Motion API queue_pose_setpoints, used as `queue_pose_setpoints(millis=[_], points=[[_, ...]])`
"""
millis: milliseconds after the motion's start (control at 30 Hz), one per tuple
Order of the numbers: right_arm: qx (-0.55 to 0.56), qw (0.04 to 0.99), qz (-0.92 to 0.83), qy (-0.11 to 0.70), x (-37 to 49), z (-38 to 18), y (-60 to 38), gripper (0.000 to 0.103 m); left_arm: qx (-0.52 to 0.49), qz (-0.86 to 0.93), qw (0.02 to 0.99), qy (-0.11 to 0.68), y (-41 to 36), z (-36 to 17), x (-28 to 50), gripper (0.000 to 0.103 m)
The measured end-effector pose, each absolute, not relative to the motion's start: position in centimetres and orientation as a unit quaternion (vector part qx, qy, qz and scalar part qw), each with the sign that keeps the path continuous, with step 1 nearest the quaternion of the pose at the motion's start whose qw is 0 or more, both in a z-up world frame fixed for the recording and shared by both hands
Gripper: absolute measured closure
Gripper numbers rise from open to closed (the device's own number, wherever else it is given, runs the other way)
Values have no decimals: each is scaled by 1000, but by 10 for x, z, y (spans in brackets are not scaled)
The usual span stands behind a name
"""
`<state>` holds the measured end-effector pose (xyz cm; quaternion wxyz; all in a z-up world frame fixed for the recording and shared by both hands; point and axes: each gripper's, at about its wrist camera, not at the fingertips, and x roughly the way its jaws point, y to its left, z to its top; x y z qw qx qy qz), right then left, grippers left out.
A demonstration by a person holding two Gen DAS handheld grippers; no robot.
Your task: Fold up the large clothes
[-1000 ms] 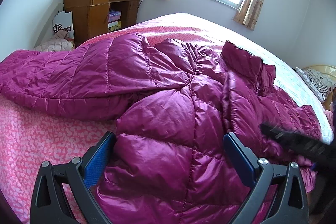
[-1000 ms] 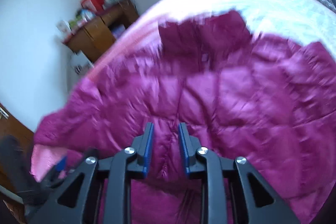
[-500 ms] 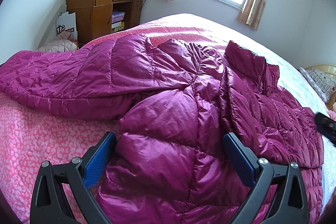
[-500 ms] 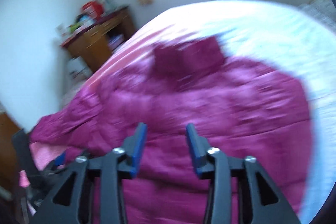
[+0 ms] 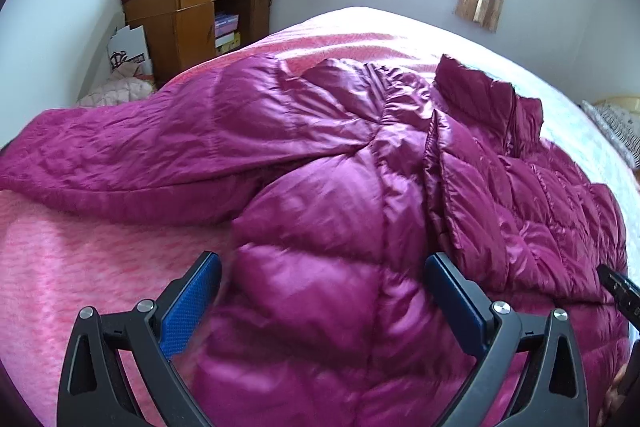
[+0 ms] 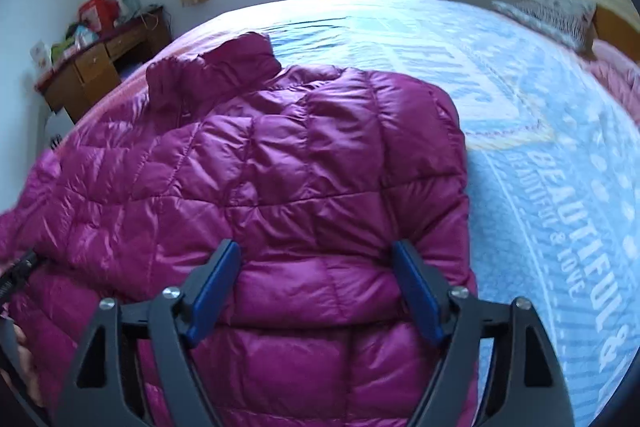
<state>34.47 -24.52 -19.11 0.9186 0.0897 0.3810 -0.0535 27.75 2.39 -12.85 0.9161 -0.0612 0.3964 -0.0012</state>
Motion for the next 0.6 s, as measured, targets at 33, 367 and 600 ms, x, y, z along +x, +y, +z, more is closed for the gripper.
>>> queue_pose_setpoints(millis=[33,367,600], points=[[88,920,-54,378,344,-189,-244,21,-69,9,917,393,31,-125,272,1],[133,929,-36,344,330,-185,-259,21,-228,252,884,322,216,-76,266,1],[129,928,-37,347,330,-186,-258,21,-309,289,829,366,283,-105,299,1]])
